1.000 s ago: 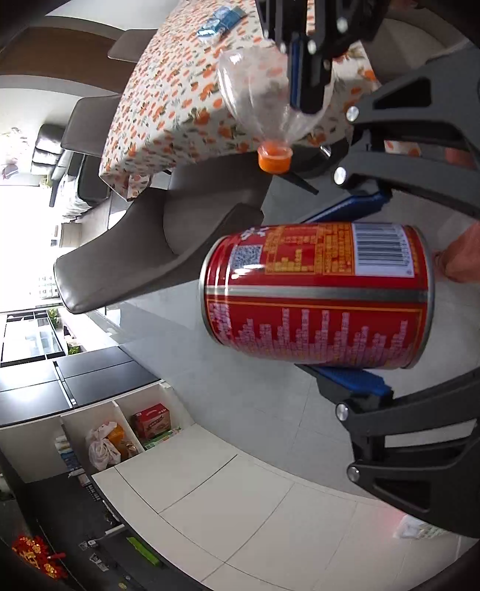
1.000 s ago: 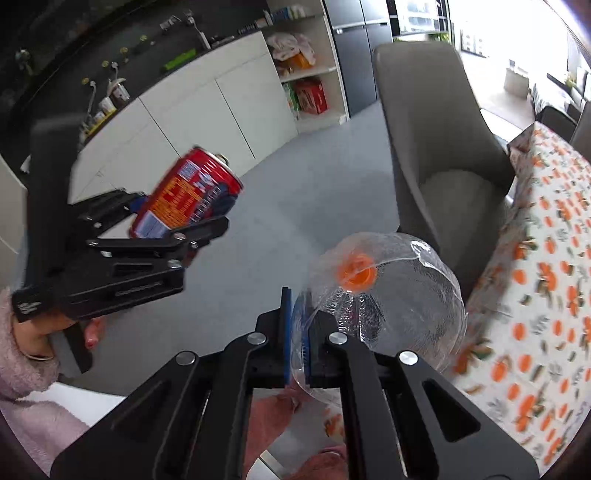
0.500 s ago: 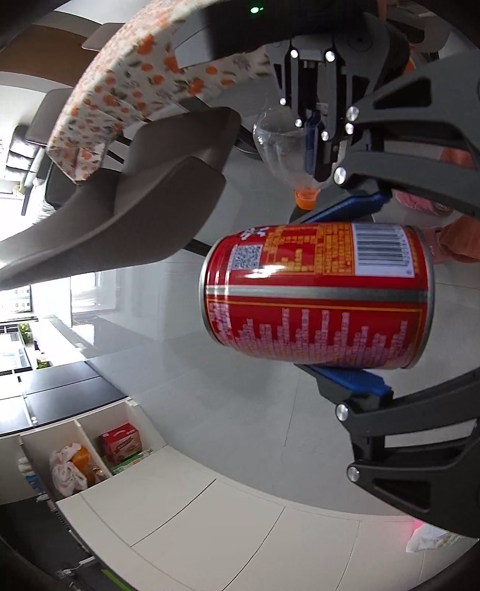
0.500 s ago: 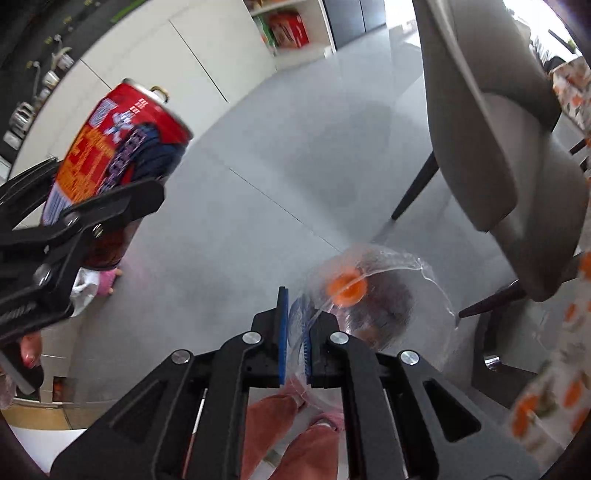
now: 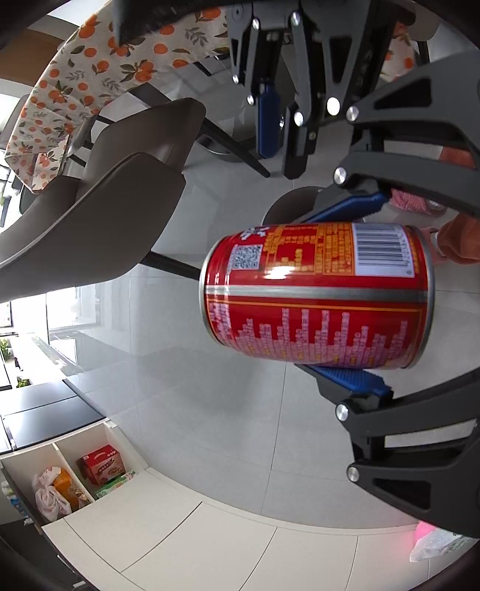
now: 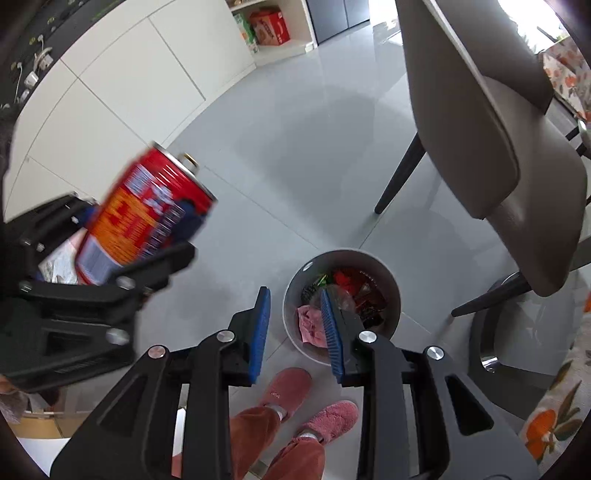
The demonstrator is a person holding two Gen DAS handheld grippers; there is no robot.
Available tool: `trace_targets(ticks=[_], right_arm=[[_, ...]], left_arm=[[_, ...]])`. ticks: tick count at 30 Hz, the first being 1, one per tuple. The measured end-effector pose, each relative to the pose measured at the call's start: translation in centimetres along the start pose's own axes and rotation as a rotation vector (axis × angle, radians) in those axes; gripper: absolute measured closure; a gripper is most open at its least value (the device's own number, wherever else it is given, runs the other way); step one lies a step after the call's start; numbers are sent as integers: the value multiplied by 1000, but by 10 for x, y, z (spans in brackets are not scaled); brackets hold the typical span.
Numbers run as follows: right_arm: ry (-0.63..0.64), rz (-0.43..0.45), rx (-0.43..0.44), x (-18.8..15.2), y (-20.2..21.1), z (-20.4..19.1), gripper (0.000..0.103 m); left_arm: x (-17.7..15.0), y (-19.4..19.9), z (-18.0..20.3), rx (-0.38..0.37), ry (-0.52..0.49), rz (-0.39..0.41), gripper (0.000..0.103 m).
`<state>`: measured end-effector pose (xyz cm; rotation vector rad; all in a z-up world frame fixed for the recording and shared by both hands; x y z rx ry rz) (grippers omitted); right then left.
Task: Collect trash
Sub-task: 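Open the right gripper to drop the bottle while the left gripper drops the red can, then move both grippers back toward the table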
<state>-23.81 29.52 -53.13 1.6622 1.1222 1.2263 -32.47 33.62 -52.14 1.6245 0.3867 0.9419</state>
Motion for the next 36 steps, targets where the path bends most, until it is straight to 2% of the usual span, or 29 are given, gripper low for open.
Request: trace_targets(ticks=[5,15,21,25,32,36], right_arm=[[-30,38,-9,5,13,4,75],[-113,71,-118,-5,25,38,75],[-151,91,-139,-8,34,52,76],[-170,102,-143,-9,38,59,76],[-190,114,-147,-11,49,61,76],[-195,125,-147,-9,63,56,75]], left_arm=[[3,-9,11,-18,-18,-3,37],[-2,-48,39,-62,-84,-56,37],[-2,-61,51,-85,-121,-82,36],[4,-62,57,-93,-141,-70,28],[12,-55,65,-97,-153,-60,27],[17,-32,64,-94,-157,-56,27]])
Point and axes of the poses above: each gripper's, at about its wrist camera, not at the fingertips, and y roughly against the way its jaws point, z to its right, x to its top, the point moved 8 cm from there along -y, roughly the way its jaws point, and after that the axes turned 3 degrees about -z, right-handed, at the moved point
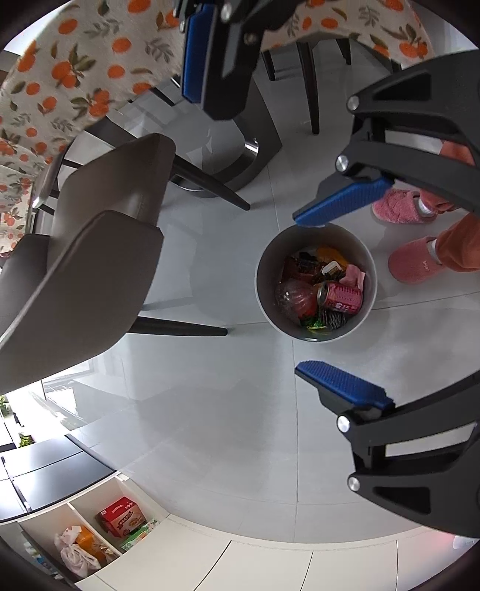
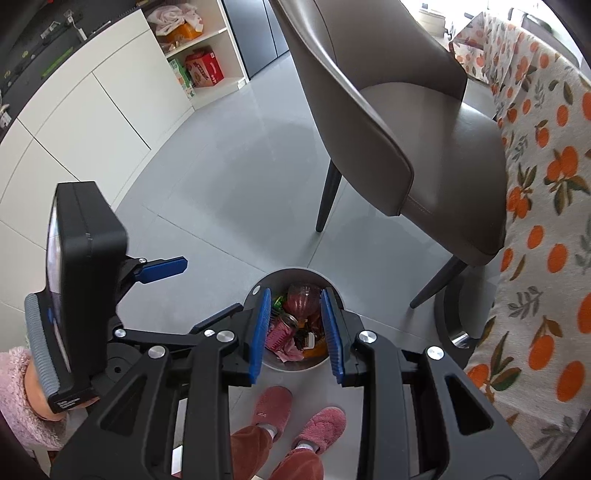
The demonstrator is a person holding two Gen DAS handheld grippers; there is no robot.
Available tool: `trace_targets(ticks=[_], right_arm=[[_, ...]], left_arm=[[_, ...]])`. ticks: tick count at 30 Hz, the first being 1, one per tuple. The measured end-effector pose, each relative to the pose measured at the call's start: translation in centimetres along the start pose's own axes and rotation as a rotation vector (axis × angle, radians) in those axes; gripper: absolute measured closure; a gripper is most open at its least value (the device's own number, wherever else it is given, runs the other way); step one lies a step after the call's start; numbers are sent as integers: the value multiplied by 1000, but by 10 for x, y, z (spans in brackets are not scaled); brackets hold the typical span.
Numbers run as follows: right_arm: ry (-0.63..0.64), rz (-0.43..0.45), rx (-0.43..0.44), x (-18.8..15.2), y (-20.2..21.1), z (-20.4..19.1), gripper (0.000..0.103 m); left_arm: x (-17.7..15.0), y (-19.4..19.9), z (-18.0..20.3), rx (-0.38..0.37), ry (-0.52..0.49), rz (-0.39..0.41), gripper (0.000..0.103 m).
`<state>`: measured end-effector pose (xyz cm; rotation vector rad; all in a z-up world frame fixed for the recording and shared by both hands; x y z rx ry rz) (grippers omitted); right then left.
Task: Collect trash
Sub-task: 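Move both grippers back toward the table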
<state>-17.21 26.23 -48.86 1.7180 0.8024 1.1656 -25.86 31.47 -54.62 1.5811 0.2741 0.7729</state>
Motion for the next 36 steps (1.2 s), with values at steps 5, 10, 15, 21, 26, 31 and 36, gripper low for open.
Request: trace_targets(ticks=[5,10,15,21,26,31,36], right_arm=[[-26,19,4,7,36,-5,76],[-95,56,-10,16,106,-1,56],[-192,106,-29,14,188,16,54],[-336,155,-93,-8,264,63,53],[-445,209,-185,-37,316,125,46],[-500,259,-237,-72,361,196,46],[-461,287,-247,-101,401,263,46]], left_arm=[[9,46,-1,16,-1,3,23],[26,115,4,34,-28,16,21],[54,180,27,37,-84,49,20],[96,242,87,-32,-166,138,17],[124,274,154,-72,-253,208,16],[149,289,236,-90,-304,262,15],[162,293,321,-110,-290,275,15]])
Point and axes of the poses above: each gripper's, at about its wrist camera, not at the fingertips, and y roughly against the way its jaws point, z to its right, x to its top, the point moved 8 cm from there along -y, roughly the way its jaws point, and after that the axes turned 3 degrees about -z, right-handed, at the moved point
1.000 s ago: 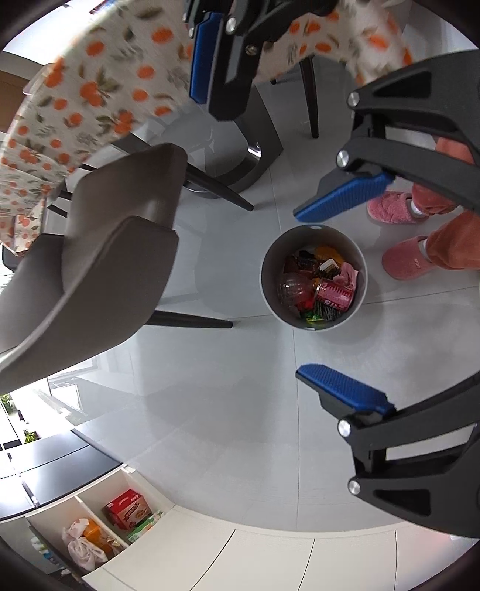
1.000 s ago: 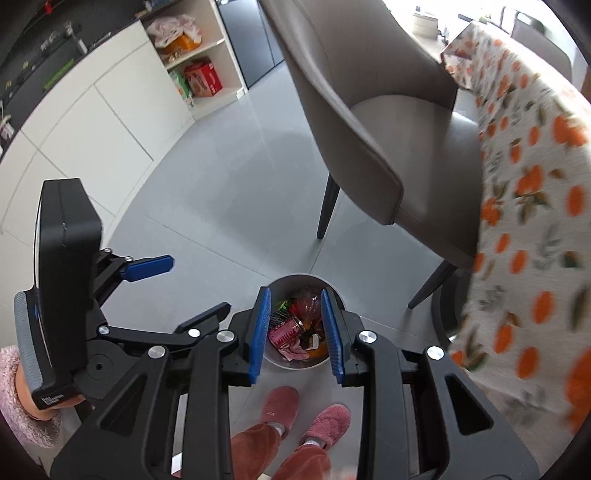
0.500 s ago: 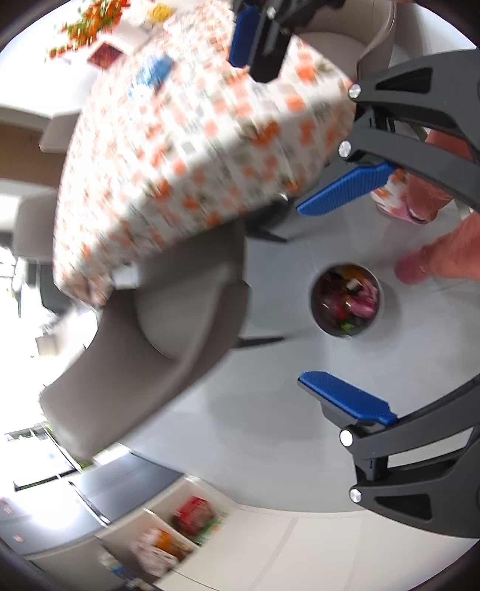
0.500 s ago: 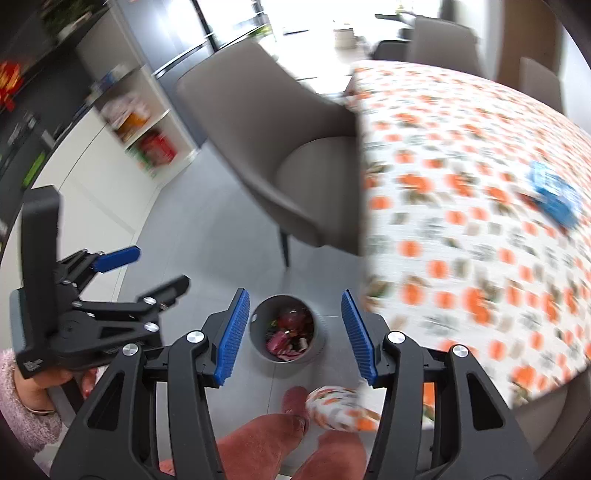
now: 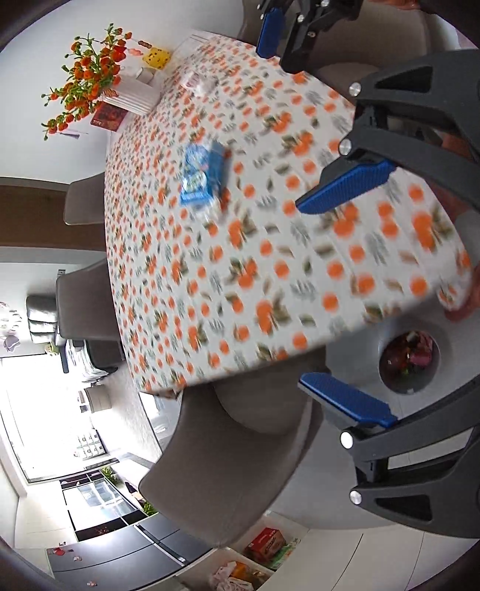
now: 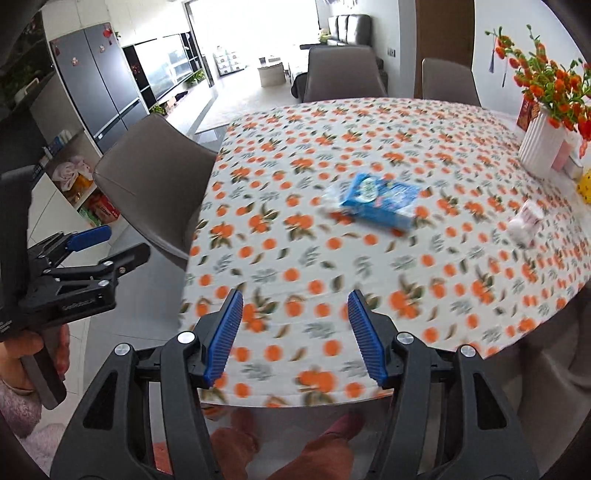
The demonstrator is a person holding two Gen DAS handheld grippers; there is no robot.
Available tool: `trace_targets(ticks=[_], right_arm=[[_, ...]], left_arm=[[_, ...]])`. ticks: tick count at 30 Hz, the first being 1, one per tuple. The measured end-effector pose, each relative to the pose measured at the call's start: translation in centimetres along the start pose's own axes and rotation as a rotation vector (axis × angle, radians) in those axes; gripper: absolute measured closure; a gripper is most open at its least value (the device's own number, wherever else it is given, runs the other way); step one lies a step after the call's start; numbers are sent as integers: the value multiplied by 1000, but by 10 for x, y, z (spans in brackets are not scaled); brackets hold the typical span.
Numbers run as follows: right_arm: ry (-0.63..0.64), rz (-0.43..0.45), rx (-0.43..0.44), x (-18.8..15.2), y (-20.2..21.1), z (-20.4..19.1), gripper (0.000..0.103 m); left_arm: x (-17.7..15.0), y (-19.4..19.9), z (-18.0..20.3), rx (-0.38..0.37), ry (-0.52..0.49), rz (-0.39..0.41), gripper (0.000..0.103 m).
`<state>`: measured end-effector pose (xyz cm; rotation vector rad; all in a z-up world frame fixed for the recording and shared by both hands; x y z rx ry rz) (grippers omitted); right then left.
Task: Collect trash
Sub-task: 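Move both grippers back toward the table, then grasp the blue snack packet with the left gripper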
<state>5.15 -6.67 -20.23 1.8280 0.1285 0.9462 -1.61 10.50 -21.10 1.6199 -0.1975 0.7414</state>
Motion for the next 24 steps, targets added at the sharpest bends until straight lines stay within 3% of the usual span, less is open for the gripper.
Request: trace_targets(ticks=[6,14,24], right_arm=[[105,-5,-2,16,19,81,46],[103,-26,-16,27,13,149,46],[-18,-25,-59,64,-11,209,46]], left_arm=[[28,-13,90,-35,32,1,15],[53,-38,147,-47,-34,-24,15],[100,-118,191,-121,-286,-34,15]])
Point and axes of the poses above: each gripper's, at about its wrist camera, not at the fingertips, and y roughly against the way its jaws point, z to its right, x to its top, the point moved 8 cm from there along -y, roughly the way its jaws point, and after that the axes turned 3 degrees about -z, right-handed, at the moved point
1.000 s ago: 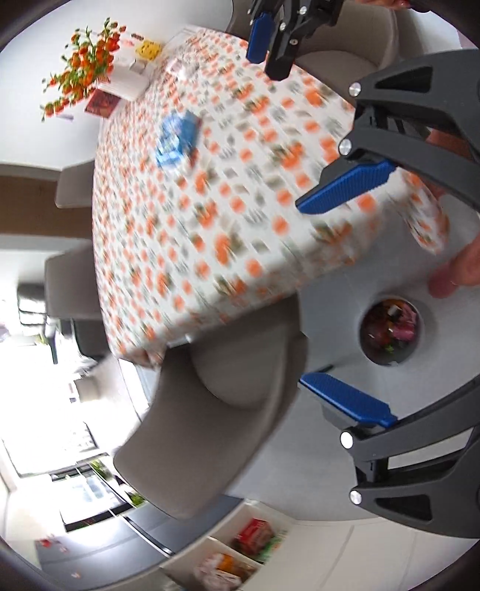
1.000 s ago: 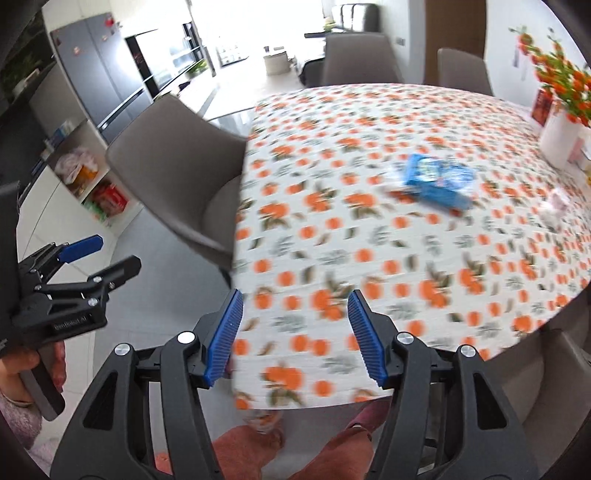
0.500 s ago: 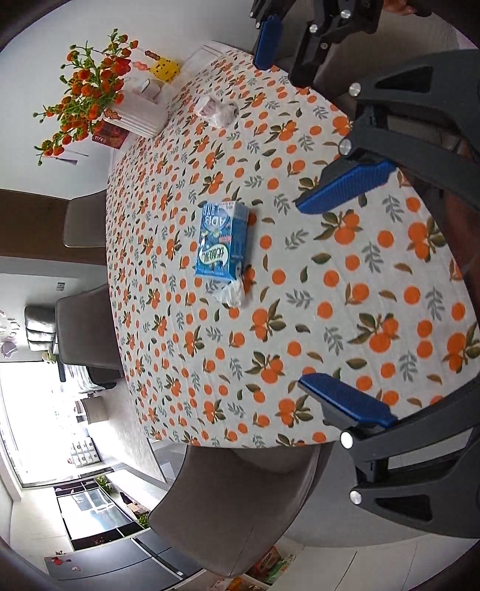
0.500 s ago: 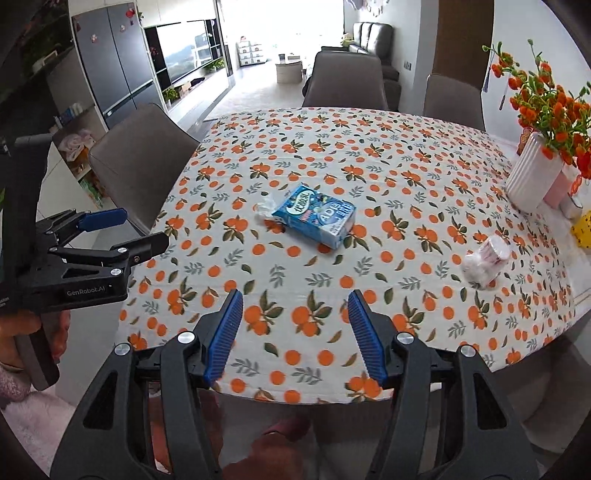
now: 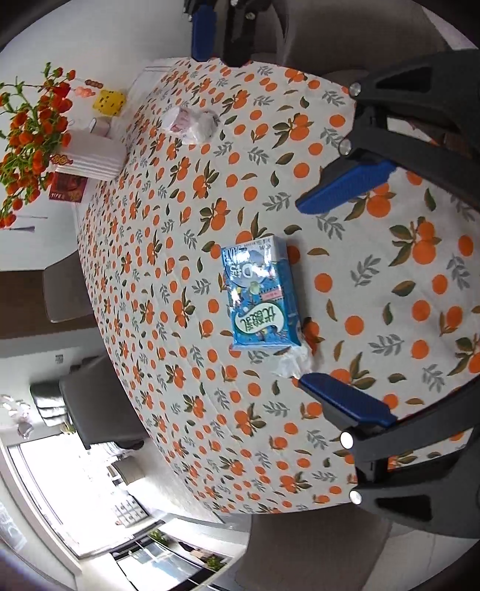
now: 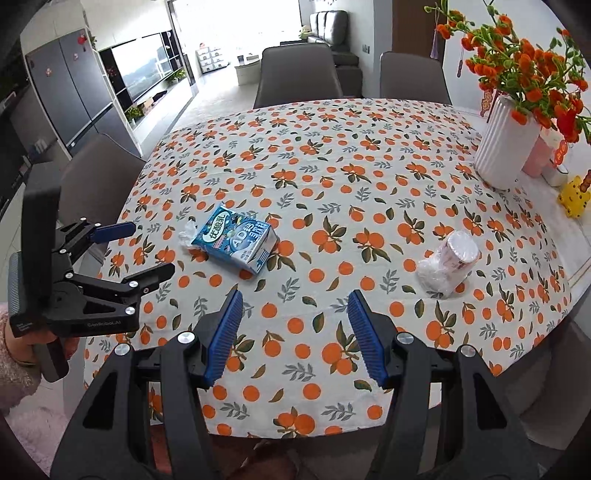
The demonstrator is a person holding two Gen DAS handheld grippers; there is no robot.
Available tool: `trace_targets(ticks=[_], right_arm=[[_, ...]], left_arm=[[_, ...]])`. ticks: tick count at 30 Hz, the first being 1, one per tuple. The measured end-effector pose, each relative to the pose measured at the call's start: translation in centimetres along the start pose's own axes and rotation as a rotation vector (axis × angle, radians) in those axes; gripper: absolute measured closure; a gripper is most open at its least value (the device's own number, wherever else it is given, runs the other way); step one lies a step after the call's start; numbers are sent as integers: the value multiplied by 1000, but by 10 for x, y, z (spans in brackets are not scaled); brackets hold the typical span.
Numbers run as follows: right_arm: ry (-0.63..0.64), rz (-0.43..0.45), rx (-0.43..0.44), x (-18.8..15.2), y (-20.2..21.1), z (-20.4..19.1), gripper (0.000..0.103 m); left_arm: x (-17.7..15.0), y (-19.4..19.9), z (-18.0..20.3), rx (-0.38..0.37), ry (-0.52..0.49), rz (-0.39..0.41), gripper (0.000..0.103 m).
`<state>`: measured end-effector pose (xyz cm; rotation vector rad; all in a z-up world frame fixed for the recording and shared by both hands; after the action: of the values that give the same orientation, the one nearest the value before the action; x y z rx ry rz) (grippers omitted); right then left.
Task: Collect trash
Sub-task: 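Grasp the blue snack packet with the left gripper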
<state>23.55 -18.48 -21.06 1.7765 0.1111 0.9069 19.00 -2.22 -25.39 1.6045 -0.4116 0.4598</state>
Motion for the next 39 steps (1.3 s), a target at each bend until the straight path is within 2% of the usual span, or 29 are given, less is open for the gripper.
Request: trace_targets(ticks=[6,11,15,25,29,39], right_arm=[[-70,-13,-24,19,-16,13,46],[-132,-16,-30,26,-24,15,46],[-158,-24,-50,28,-29,17,46],[-182,-15,-74,39,-29,17,46],[-174,-11,-75,40,-28,16,46],[-135,-9,-42,41,-30,9,46]], left_arm=[[22,-40,5,-41,-181,-10,15],[33,-70,13,-105,-341,-12,15],[41,-88,14,-136,-412,-12,15],[63,-115,6,-179,-435,-23,15],[66,-122,-1,-155,-423,-25,15],[74,-130,-42,-76,-293,-34,15]])
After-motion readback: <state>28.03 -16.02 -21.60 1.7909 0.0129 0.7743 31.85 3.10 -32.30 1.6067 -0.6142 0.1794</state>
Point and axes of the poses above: each gripper's, at about its wrist camera, not at the fingertips, and y roughly against the way its jaws point, z to its right, x to its top, the point moved 8 cm from there along -y, roughly the way its jaws point, and after that the axes turned 3 degrees about -z, right-handed, at the moved point
